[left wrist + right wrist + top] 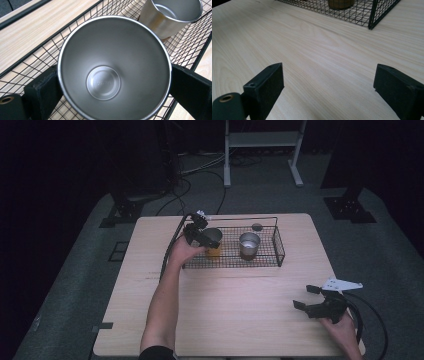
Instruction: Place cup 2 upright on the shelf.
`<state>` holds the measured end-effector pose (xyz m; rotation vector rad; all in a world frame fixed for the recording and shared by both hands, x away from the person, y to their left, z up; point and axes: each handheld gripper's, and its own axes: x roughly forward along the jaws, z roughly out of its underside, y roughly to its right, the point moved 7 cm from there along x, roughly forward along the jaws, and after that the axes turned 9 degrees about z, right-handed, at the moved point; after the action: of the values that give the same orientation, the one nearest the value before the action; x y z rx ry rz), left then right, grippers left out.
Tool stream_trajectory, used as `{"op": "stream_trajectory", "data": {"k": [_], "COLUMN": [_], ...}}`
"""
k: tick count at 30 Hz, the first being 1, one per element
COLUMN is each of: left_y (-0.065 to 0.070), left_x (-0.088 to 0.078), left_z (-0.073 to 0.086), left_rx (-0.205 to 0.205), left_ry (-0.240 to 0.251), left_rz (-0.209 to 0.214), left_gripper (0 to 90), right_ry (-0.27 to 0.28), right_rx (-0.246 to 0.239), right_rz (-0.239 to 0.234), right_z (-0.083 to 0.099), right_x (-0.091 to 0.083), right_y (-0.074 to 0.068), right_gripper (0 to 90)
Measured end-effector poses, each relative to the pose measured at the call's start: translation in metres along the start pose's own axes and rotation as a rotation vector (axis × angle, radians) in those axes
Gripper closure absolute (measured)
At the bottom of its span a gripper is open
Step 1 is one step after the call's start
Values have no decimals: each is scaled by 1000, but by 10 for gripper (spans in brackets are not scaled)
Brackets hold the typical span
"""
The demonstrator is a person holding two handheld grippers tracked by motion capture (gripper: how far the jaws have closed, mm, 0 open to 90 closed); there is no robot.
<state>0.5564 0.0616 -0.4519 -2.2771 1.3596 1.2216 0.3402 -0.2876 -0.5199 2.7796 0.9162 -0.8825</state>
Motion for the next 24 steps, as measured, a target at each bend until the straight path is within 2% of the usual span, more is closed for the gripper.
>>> {"op": "stream_trajectory", "data": {"k": [10, 24], "left_y": [2, 8], "left_x": [-11, -26], "left_z": [-5, -7], "left_rx": [16, 35], "left_ry": [34, 51], "left_rz": [-8, -10], "left_gripper": [22, 22], "right_ry": [-1, 4], "right_rx": [3, 9], "right_rz": [5, 11], "right_z": [0, 1], "right_x": [0, -1], "right_y": [1, 3], "right_gripper": [85, 85]}}
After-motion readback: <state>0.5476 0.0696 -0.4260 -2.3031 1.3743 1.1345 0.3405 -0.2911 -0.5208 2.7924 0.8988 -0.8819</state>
